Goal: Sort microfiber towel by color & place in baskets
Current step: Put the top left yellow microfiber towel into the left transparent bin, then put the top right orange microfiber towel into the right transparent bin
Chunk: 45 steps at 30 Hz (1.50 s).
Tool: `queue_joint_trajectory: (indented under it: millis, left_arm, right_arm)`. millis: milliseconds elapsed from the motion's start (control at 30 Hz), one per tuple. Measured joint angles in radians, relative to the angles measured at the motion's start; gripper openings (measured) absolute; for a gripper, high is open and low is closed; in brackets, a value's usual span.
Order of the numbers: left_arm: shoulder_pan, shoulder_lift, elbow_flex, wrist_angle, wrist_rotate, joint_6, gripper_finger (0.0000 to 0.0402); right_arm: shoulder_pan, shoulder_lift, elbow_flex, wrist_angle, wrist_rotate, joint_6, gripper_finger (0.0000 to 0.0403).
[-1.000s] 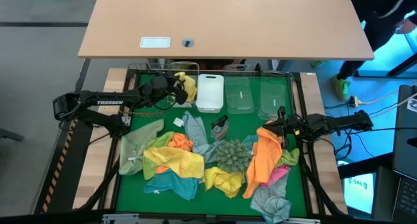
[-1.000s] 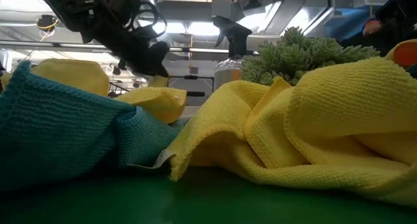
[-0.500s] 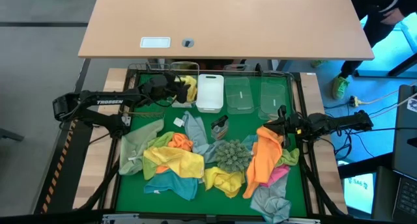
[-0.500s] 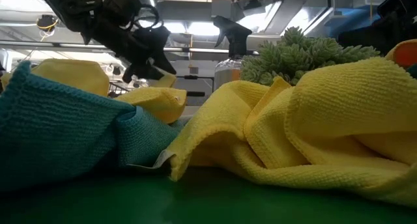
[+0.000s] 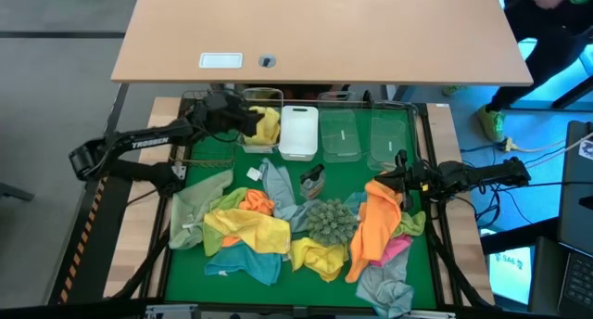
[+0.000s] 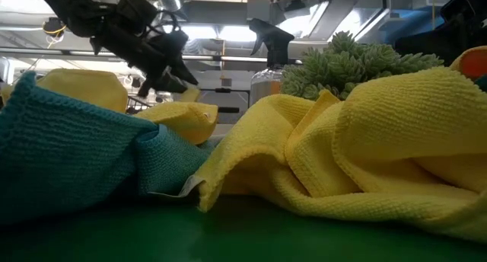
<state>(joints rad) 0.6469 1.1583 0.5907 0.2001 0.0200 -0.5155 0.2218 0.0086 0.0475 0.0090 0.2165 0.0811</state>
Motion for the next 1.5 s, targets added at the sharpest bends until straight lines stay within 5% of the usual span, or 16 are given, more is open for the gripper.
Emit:
queue_joint_trajectory:
  millis: [467, 733, 1200, 1500]
  left_arm:
    - [-0.022, -0.090, 0.002, -0.093, 0.115, 0.157, 0.0155]
    - [-0.124, -0.091, 0.002, -0.084, 0.125, 0.213, 0.0155]
    - [-0.254, -0.091, 0.002, -0.083, 0.112, 0.215, 0.0155]
    - [-0.296, -0.091, 0.002, -0.083, 0.015, 0.214, 0.0155]
  right_arm:
    - [0.000, 0.000, 0.000, 0.010, 0.000, 0.016, 0.0017]
    - [0.000, 0.000, 0.000, 0.182, -0.010, 0.080, 0.0019]
    - [0.000, 0.077, 0.198, 0.087, -0.138, 0.149, 0.0202]
    - [0.000, 0.305, 0.374, -0.068, -0.158, 0.181, 0.0211]
